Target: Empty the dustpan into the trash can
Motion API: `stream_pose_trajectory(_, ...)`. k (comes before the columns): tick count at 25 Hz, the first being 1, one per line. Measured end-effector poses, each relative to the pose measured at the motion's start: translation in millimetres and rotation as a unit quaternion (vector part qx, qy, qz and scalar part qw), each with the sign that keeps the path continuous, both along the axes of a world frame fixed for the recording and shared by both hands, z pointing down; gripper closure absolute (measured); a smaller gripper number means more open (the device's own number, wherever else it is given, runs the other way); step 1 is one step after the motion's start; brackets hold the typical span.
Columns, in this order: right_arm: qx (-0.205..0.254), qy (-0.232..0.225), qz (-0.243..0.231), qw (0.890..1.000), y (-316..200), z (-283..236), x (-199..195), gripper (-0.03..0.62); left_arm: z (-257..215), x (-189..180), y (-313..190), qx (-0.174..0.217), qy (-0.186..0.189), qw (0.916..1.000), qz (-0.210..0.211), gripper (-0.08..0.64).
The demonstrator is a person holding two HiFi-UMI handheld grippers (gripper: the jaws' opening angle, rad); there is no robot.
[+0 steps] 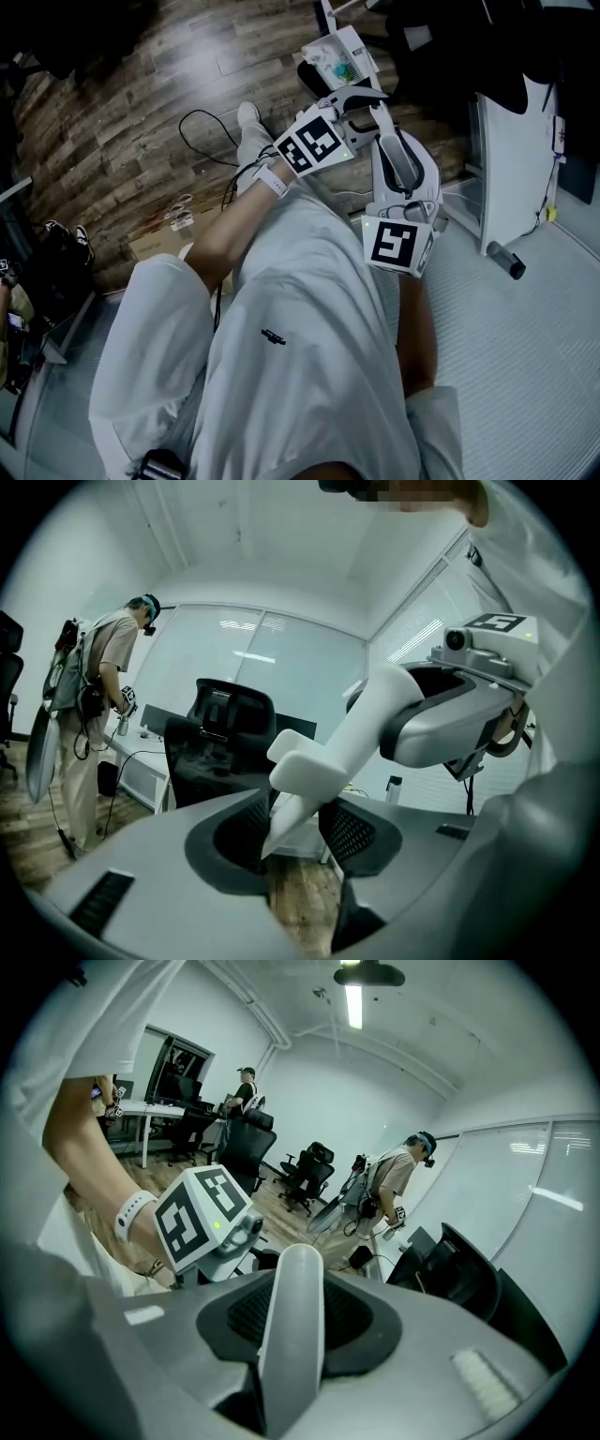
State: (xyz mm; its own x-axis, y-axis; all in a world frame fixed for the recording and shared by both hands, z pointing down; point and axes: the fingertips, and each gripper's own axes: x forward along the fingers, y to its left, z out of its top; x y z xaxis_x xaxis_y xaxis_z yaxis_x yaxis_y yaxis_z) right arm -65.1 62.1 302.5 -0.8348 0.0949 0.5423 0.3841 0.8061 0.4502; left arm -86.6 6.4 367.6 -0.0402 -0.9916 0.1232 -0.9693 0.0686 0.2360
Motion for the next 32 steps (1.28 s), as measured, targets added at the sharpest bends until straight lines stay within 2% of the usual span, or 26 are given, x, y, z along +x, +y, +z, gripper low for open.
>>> stream_pose_trajectory(8,0.011,-0.013,0.009,1.000,-11.0,-16.1,0.7,0.466,-17.9,-0.8,-11.8,0.004,-0.012,0.9999,0.007,0.399)
stream_pose_trajectory(16,0.034,-0.020,-0.008,0.999,-1.3,-29.4,0.1,0.466,-35.0,-4.2,-4.9,0.020,-0.021,0.9996,-0.002,0.399)
stream_pose_trajectory(22,0.037,-0.015,-0.024,0.999,0.8,-40.2,5.3,0.466,-47.8,-1.5,-1.9,0.037,-0.020,0.9988,-0.027,0.399)
stream_pose_trajectory(26,0.051,-0.013,-0.040,0.998,6.6,-40.4,8.5,0.466,-49.3,0.7,2.8,0.038,-0.023,0.9985,-0.032,0.399)
stream_pose_trajectory(32,0.052,-0.015,-0.040,0.998,8.0,-40.9,9.4,0.466,-49.4,1.8,4.0,0.039,-0.022,0.9985,-0.032,0.399)
